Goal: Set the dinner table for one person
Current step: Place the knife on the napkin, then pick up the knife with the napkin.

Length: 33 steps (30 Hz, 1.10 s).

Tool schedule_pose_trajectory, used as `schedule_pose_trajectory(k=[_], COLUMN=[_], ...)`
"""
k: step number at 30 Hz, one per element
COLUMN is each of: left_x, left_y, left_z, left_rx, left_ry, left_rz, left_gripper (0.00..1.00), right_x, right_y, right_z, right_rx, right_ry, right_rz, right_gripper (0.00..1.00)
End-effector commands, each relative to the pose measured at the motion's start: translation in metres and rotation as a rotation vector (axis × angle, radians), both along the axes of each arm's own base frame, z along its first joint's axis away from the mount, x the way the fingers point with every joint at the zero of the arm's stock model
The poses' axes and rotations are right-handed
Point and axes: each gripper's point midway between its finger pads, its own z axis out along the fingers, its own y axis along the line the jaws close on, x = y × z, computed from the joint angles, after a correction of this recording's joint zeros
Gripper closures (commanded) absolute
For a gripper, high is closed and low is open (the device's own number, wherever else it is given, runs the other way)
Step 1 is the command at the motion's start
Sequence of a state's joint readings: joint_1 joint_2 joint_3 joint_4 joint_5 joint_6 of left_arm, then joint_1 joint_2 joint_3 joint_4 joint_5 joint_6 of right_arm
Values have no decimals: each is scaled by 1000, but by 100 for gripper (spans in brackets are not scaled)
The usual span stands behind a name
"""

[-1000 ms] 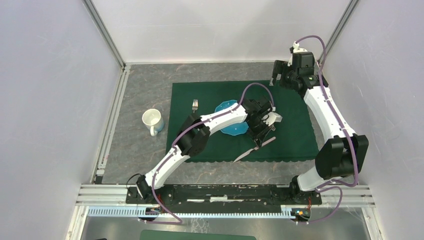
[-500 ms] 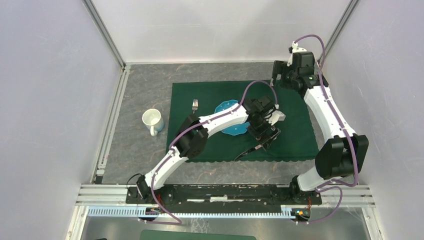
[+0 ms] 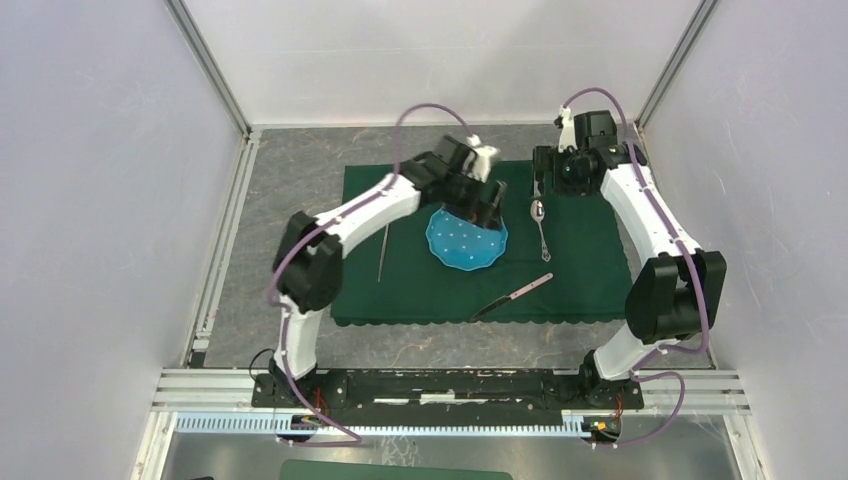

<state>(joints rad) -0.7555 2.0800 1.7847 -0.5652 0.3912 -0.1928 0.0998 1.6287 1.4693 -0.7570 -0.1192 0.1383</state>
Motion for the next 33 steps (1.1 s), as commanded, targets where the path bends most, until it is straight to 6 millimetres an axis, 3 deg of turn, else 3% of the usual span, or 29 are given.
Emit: schedule_pose_trajectory(k=[1,7,15,21,26,30,33], left_x=[48,90,114,123,124,124,123], left_y=[31,77,110,135,149,155,161], left_z=[80,115,132,133,137,139,143], left_rx=[-171,-252,-286,-276,-300,-310,-328], left_ry=[-140,-187,-209,-213,-209,-212,-225], left_rz=[200,380,469,520,546,559,579], left_gripper=[0,0,0,0,0,0,0], right_x=[-26,-81,-129,-145,-158,-151,-149], right_y=[12,35,39,38,60,87,95], right_z=[-10,-40,-58,-65,-77,-80,-85], right_rx=[38,-3,-1,-68,-198,-282,-314], right_ry=[92,228,309,378,486,495,493], right_rz=[75,95,43,116,338,473,503], right_gripper=[6,7,8,8,10,11,11])
